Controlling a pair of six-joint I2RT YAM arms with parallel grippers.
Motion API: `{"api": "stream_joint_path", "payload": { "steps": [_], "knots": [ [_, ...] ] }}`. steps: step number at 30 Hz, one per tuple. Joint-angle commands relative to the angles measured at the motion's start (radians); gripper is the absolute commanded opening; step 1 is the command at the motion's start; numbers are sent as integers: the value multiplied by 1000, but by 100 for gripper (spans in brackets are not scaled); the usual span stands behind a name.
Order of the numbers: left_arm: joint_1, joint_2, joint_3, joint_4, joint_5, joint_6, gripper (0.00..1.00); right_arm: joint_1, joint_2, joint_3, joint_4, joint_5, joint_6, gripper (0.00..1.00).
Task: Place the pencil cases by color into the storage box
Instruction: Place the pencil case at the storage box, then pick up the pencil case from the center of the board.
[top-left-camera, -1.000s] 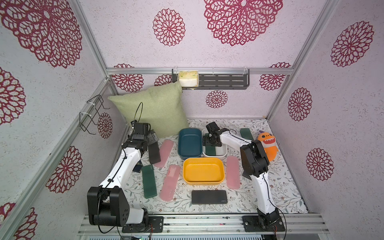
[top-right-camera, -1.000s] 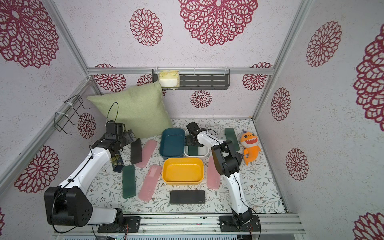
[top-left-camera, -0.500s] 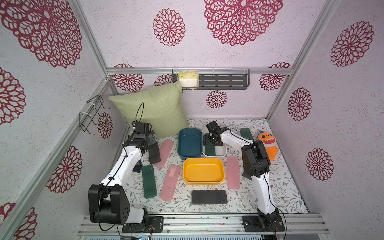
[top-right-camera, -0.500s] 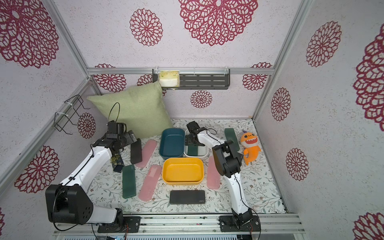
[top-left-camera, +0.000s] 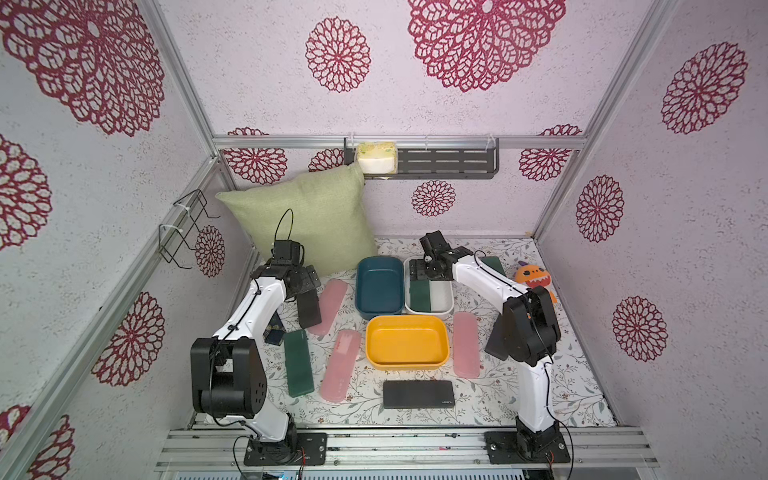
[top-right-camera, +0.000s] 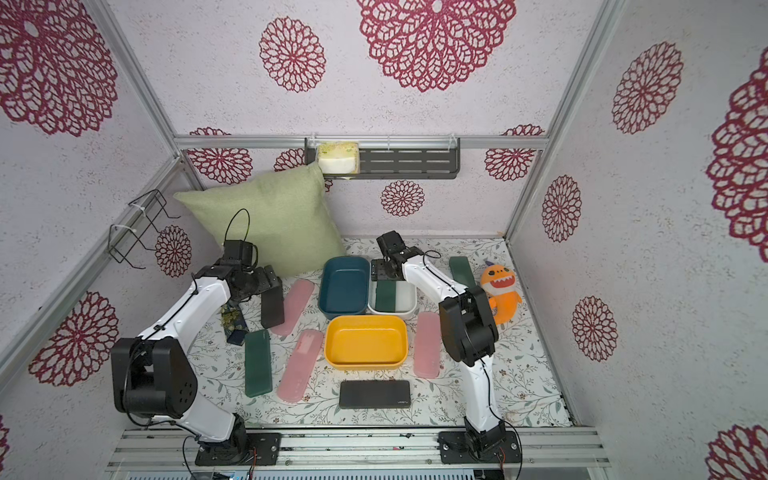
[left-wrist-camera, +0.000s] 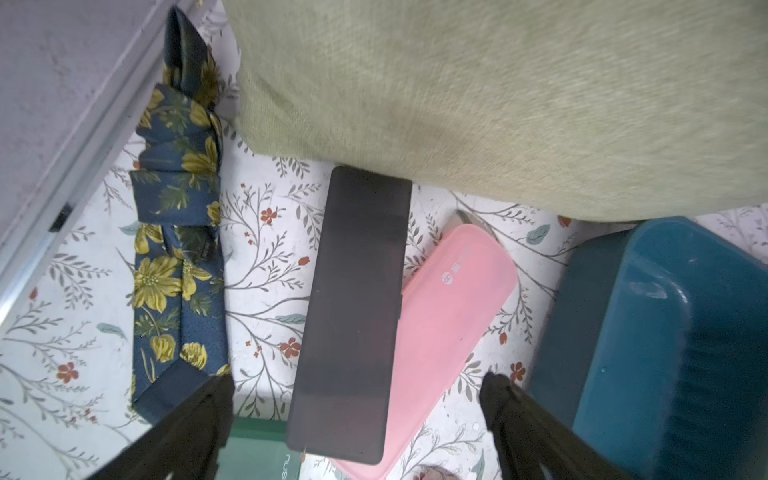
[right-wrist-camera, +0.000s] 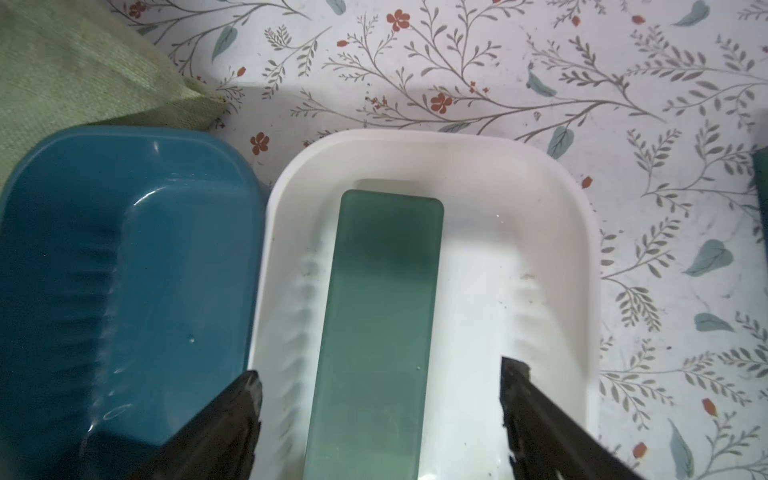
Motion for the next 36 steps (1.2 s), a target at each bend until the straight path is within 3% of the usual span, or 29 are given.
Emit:
{"api": "stream_joint_path", "payload": {
  "steps": [1, 10, 36],
  "knots": [
    [20, 48, 30, -42, 91, -13, 100, -18, -76, -34, 11, -3, -35, 92],
    [41, 177, 92, -72, 196, 3, 100, -46, -115, -120, 52, -21, -34, 94],
    [66, 310, 88, -33, 173, 25, 100, -58, -100, -147, 69, -35, -37, 96]
  ]
}}
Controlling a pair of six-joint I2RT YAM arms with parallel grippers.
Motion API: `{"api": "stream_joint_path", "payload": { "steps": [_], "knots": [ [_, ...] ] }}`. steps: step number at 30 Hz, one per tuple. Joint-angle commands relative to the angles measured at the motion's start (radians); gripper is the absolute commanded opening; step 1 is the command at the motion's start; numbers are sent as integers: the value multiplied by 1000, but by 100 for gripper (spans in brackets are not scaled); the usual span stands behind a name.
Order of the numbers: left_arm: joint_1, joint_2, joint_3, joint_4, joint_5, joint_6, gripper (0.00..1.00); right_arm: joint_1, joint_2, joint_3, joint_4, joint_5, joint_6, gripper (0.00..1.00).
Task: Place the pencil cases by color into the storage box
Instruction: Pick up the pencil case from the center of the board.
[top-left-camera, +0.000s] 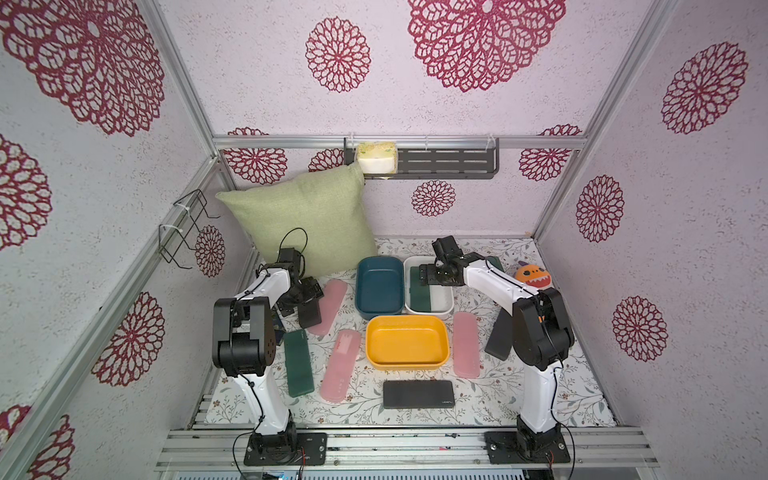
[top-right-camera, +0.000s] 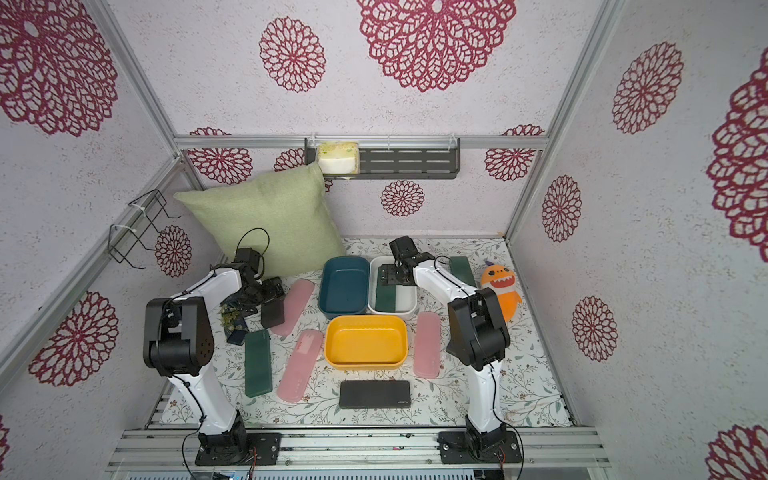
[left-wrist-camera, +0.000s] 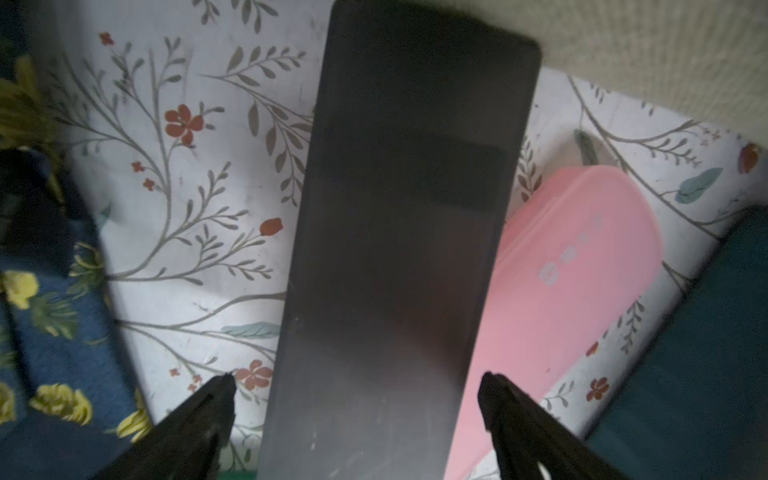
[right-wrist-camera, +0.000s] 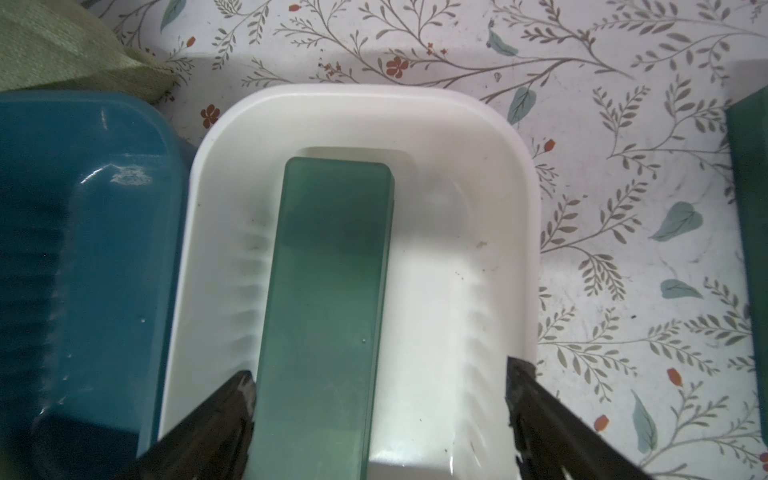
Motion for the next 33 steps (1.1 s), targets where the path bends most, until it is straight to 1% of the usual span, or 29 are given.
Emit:
{"api": "stream_joint_path", "payload": {
  "steps": [1, 6, 11, 16, 17, 22, 27, 33],
  "knots": [
    [10, 22, 8, 22, 2, 17, 100, -5, -41, -7, 8, 1, -18, 96],
    [10, 25, -5, 38, -8, 16, 95, -6, -47, -16, 9, 3, -18, 96],
    [10, 22, -7, 44, -16, 17, 93, -6, -44, -19, 12, 1, -16, 96],
    [11, 28, -7, 45, -18, 18, 93, -7, -48, -23, 12, -1, -17, 96],
    [11, 66, -8, 46, -19, 18, 93, -6, -49, -24, 12, -1, -17, 96],
    [11, 77, -7, 51, -19, 19, 95, -6, -51, -25, 12, 2, -17, 96],
    [11, 83, -6, 55, -18, 20, 95, -6, -50, -26, 15, -3, -15, 96],
    [11, 80, -3, 53, -32, 22, 87, -5, -44, -25, 17, -6, -15, 96]
  ]
}}
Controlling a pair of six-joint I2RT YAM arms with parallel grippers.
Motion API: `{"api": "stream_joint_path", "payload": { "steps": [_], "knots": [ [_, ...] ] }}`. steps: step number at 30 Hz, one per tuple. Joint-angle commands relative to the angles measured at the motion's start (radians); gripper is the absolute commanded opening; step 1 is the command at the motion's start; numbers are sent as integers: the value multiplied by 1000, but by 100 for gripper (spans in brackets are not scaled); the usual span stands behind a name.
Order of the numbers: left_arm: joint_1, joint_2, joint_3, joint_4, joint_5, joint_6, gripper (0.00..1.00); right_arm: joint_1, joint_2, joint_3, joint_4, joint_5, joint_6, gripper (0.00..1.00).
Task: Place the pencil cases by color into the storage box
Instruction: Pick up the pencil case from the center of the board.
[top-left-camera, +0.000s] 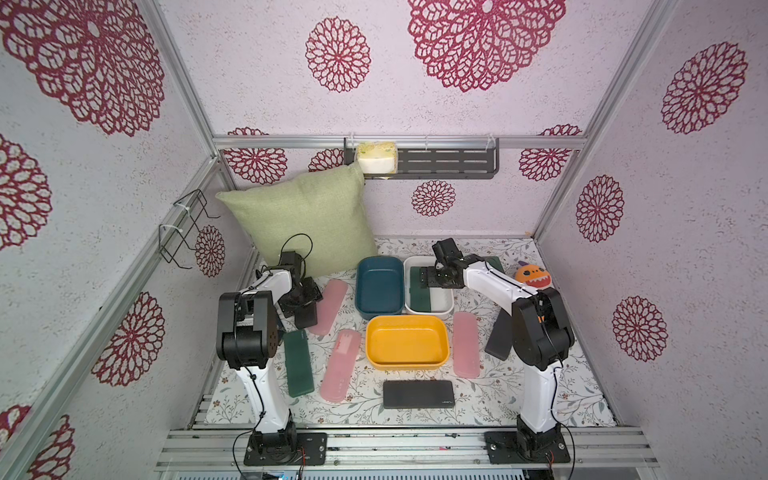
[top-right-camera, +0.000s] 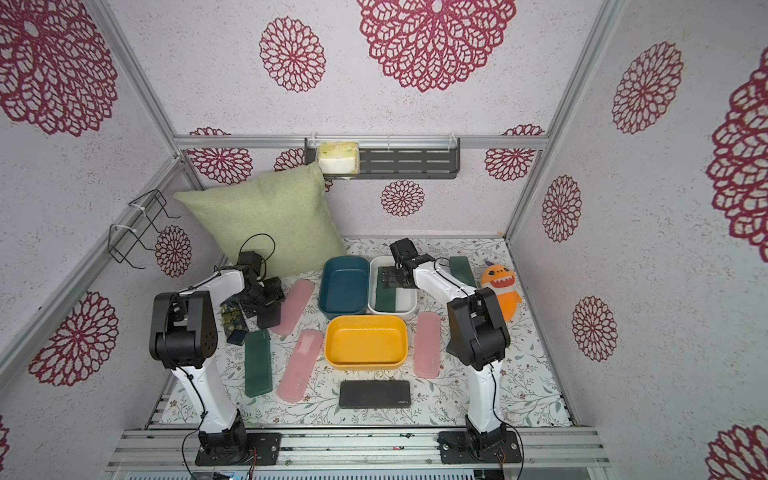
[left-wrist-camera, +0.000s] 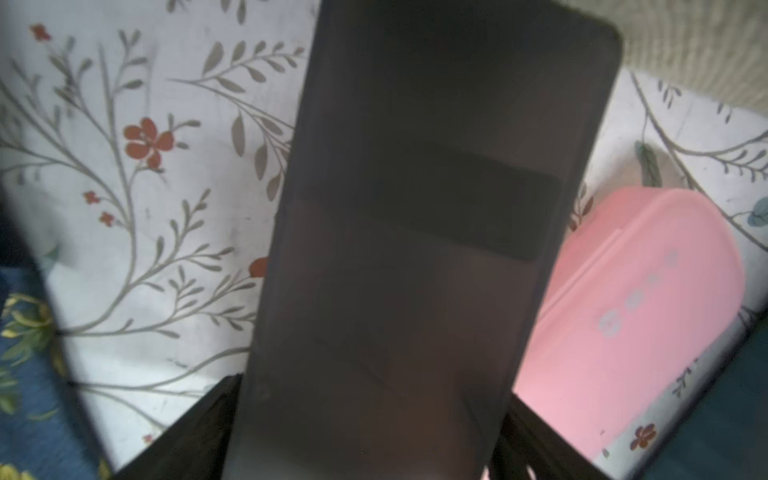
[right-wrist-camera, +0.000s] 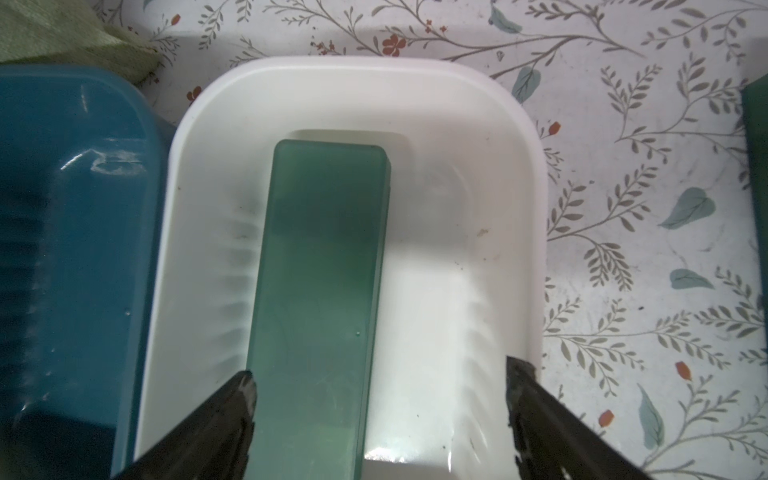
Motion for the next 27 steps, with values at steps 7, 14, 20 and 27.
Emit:
{"api": "stream_joint_path", "payload": {
  "steps": [7, 14, 20, 27],
  "knots": [
    [4, 4, -3, -7, -43, 6, 62, -3, -42, 2, 10, -4, -15, 96],
    [-25, -93, 5, -43, -133, 16, 38, -3, -46, -3, 16, -9, -18, 96],
    [-78, -168, 35, -102, -174, 21, 37, -4, -62, -31, 35, -18, -21, 96],
    [-178, -231, 94, -153, -169, 0, 37, -7, -91, -67, 51, -25, -32, 96]
  ]
}}
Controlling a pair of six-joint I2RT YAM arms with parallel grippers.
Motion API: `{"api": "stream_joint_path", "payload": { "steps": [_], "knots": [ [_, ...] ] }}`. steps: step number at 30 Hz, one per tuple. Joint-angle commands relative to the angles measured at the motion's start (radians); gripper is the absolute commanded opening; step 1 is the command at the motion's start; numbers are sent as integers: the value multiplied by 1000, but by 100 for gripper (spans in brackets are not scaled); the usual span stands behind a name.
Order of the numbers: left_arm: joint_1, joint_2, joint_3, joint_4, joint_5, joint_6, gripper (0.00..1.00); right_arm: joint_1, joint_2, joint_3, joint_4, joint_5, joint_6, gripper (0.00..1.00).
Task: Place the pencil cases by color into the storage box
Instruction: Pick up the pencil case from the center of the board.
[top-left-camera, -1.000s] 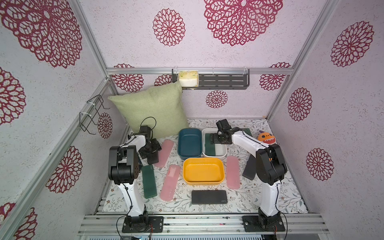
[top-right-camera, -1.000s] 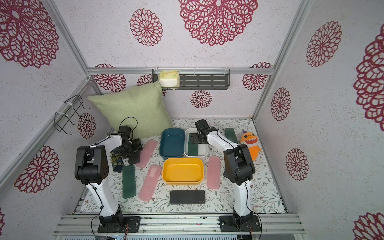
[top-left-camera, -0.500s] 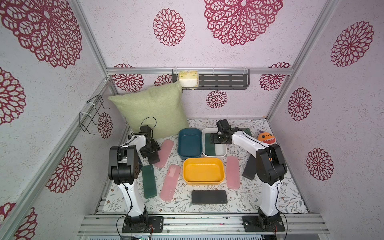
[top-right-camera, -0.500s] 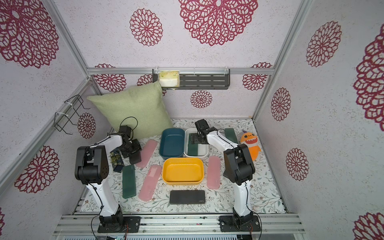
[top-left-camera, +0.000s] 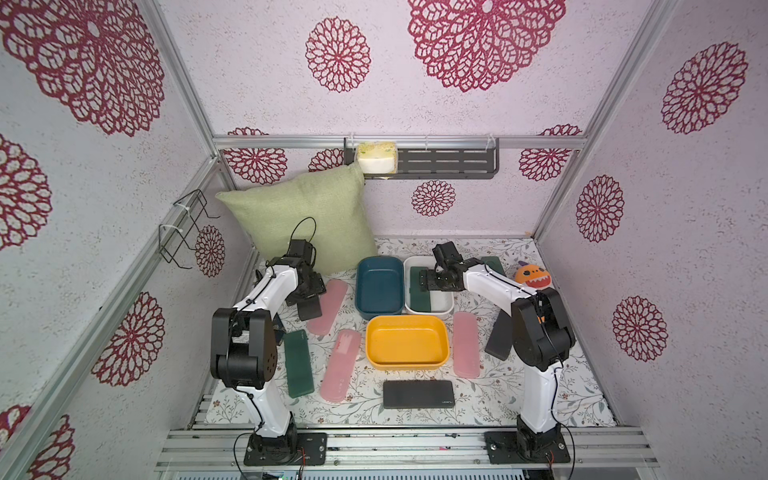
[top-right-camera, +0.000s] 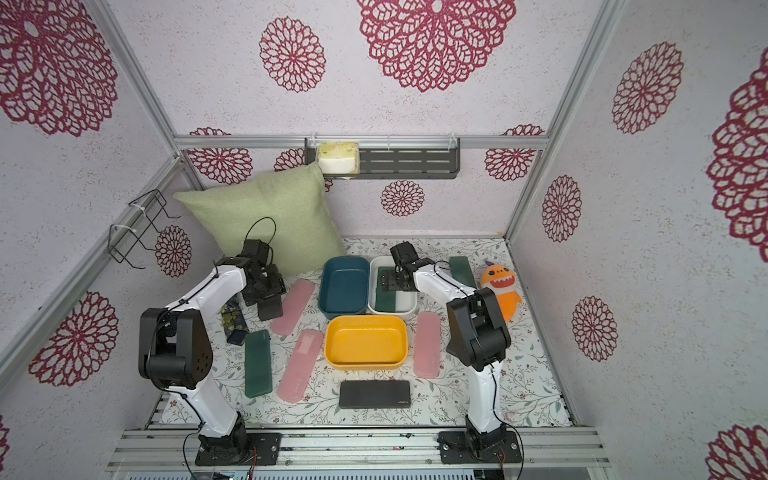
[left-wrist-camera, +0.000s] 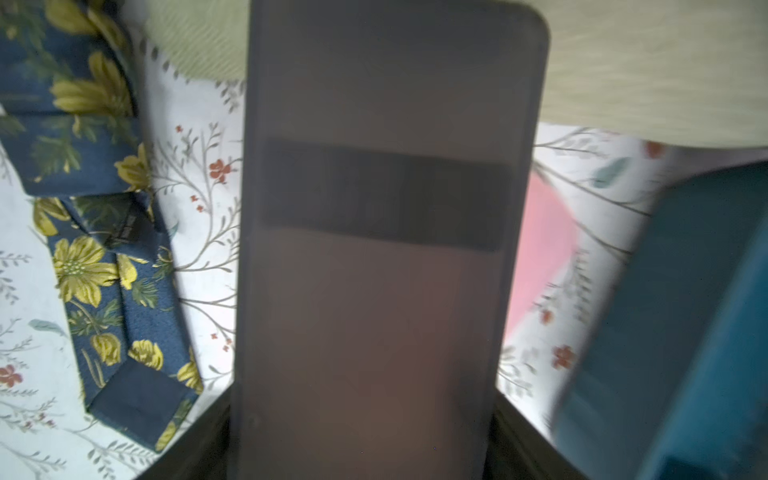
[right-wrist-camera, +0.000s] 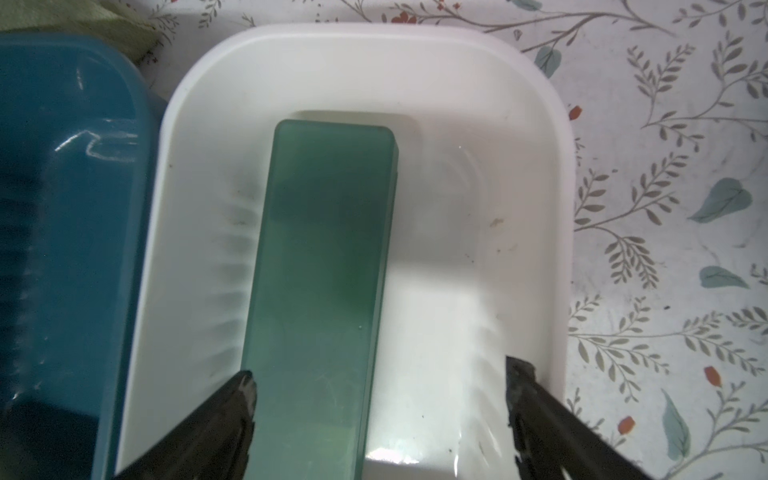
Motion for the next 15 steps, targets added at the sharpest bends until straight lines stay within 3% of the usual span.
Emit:
{"api": "stream_joint_path", "payload": {
  "steps": [1, 15],
  "knots": [
    [-54, -42, 50, -35, -3, -7, 38, -10, -83, -14, 9, 0, -21, 96],
    [-261, 17, 229, -11, 119, -5, 38, -54, -238, -126, 71, -14, -33, 96]
  ]
}}
